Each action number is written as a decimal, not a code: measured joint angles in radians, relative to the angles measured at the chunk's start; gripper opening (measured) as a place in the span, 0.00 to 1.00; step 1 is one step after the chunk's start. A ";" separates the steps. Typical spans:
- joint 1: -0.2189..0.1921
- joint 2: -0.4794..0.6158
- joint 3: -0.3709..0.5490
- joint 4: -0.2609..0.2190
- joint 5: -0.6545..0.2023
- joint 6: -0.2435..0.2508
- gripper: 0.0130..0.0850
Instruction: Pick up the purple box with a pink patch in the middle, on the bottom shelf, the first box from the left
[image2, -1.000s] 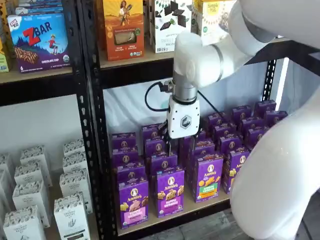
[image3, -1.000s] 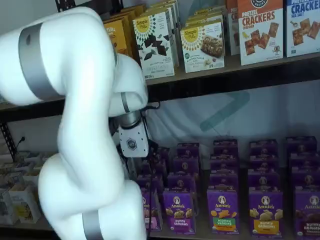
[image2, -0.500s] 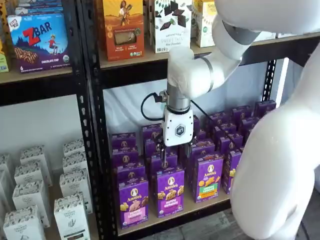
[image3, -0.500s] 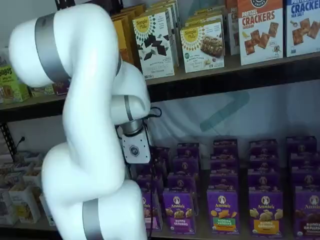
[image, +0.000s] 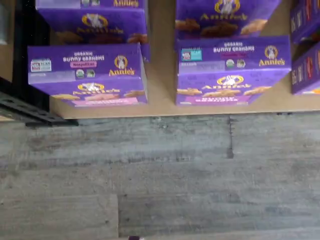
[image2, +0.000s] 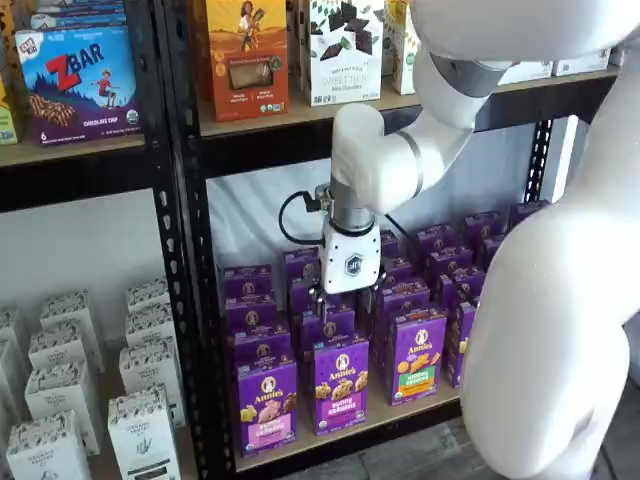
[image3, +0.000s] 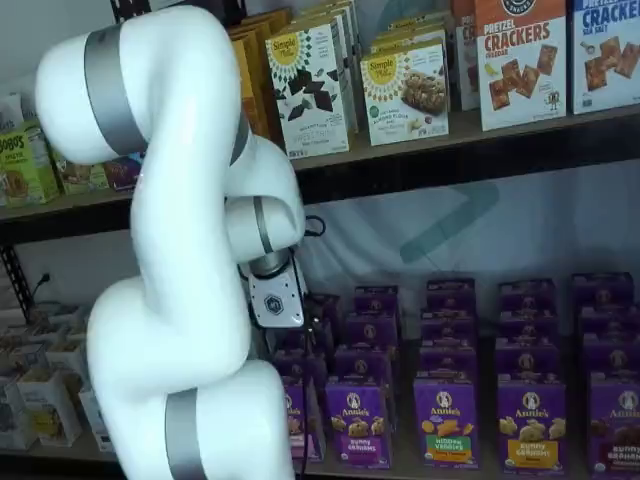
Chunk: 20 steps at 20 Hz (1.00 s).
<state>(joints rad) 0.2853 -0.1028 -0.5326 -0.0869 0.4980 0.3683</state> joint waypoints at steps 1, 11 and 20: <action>0.002 0.012 -0.007 -0.015 -0.005 0.015 1.00; -0.016 0.093 -0.069 -0.046 0.001 0.025 1.00; 0.002 0.160 -0.085 -0.064 -0.047 0.060 1.00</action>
<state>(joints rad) 0.2869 0.0575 -0.6179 -0.1506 0.4507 0.4286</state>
